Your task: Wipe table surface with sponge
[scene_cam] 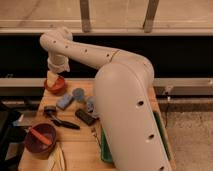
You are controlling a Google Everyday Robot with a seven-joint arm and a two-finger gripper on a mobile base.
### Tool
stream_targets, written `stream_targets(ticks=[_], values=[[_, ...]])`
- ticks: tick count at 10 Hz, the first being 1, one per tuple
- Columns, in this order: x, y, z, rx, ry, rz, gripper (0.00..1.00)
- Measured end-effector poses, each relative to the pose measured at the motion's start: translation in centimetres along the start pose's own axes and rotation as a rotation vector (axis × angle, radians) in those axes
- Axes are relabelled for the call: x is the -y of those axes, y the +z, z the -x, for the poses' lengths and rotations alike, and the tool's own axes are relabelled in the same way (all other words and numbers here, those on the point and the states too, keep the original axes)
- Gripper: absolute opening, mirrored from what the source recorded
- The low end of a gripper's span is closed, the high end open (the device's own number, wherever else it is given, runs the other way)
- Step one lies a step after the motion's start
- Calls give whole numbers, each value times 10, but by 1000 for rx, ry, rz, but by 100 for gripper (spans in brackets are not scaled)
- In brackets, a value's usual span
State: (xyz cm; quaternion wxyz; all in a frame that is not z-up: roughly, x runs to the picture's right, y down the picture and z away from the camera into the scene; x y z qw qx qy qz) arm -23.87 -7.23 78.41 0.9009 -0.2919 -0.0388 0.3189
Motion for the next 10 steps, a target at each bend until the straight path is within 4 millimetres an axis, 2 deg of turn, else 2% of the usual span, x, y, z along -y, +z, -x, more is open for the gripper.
stream_targets(ticks=[2,3,7,8,10], values=[[-3,3,0,4,-1,16,80],[-6,10,-5,6,0,41,80],[-21,67,-34,23,-10,191,80],[-27,76,-37,25,-21,230,80],[-31,81,-39,30,-34,257,80]])
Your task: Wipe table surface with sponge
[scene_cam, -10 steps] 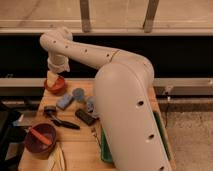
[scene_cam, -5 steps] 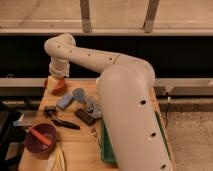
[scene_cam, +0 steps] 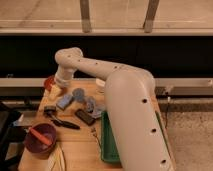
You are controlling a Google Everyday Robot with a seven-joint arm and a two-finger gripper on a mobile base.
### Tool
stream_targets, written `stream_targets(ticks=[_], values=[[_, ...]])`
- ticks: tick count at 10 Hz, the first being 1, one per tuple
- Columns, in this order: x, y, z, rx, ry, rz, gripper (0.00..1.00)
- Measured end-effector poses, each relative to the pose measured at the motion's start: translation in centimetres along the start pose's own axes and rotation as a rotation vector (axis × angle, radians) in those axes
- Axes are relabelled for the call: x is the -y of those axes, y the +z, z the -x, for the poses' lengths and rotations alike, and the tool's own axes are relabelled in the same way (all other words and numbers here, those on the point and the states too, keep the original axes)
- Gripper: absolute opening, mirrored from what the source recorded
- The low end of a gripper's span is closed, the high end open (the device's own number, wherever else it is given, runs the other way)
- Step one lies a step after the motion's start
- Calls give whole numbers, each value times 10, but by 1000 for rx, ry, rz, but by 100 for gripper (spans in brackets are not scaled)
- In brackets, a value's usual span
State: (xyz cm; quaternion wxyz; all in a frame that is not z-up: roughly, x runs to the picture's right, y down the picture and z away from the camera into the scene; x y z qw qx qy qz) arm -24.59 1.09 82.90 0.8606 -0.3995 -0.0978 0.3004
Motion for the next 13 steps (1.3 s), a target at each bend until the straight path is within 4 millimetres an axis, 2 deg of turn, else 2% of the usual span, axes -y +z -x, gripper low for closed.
stream_targets(ticks=[5,8,13], values=[[3,5,-2,7,5,8,80],[16,34,-19,-2,31,18,80],[32,57,-23,-46,15,12,80]])
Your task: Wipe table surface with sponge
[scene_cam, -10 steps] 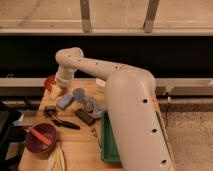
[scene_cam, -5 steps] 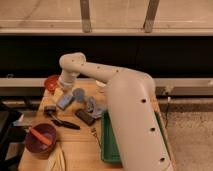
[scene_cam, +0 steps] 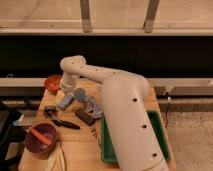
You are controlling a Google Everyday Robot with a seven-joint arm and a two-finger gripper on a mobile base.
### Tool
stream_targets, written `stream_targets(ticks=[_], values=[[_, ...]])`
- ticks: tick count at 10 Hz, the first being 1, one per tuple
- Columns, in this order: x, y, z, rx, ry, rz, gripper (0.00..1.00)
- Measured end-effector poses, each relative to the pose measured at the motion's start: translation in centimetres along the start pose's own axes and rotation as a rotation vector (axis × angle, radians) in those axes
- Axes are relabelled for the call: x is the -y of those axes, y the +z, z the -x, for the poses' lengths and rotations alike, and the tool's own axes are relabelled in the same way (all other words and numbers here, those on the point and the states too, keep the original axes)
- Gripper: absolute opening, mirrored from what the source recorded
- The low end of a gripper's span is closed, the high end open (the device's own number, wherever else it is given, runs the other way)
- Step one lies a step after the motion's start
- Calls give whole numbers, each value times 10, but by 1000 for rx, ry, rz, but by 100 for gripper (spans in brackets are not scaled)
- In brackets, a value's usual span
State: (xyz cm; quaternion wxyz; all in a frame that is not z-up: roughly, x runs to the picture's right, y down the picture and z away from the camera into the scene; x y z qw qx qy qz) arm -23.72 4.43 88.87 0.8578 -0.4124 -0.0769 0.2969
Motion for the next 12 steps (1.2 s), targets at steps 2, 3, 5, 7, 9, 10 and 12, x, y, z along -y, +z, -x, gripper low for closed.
stream_targets(ticks=[2,3,5,7,9,10,12], values=[[5,13,0,-9,-7,-4,80],[8,18,2,-8,-12,-5,80],[10,32,4,-7,-19,-2,80],[10,44,6,-12,-27,4,80],[7,53,5,-21,-31,11,80],[7,57,2,-27,-27,14,80],[3,60,0,-37,-23,18,77]])
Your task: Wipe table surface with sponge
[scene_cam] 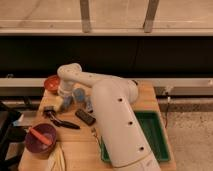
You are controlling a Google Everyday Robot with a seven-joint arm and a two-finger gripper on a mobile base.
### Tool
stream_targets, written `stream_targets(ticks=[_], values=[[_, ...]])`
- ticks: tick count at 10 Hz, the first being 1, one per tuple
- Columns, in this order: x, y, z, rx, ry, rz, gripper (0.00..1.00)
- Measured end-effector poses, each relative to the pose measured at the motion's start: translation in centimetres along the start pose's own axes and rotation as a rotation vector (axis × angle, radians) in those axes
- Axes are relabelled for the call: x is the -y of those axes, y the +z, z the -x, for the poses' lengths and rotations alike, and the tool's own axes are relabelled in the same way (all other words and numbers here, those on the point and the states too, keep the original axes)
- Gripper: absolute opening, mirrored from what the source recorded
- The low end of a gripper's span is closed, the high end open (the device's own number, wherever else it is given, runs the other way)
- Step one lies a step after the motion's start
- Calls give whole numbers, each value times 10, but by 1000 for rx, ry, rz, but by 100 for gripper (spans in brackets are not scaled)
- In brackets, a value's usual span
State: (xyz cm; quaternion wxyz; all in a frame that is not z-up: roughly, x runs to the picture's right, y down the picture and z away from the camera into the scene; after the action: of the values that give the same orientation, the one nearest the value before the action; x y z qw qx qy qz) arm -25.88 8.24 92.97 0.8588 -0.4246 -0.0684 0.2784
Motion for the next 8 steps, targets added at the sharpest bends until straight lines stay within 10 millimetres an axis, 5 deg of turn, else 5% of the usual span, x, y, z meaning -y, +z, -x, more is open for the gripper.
stream_targets(ticks=[8], values=[[-1,-1,-1,-7,-1,1,1]])
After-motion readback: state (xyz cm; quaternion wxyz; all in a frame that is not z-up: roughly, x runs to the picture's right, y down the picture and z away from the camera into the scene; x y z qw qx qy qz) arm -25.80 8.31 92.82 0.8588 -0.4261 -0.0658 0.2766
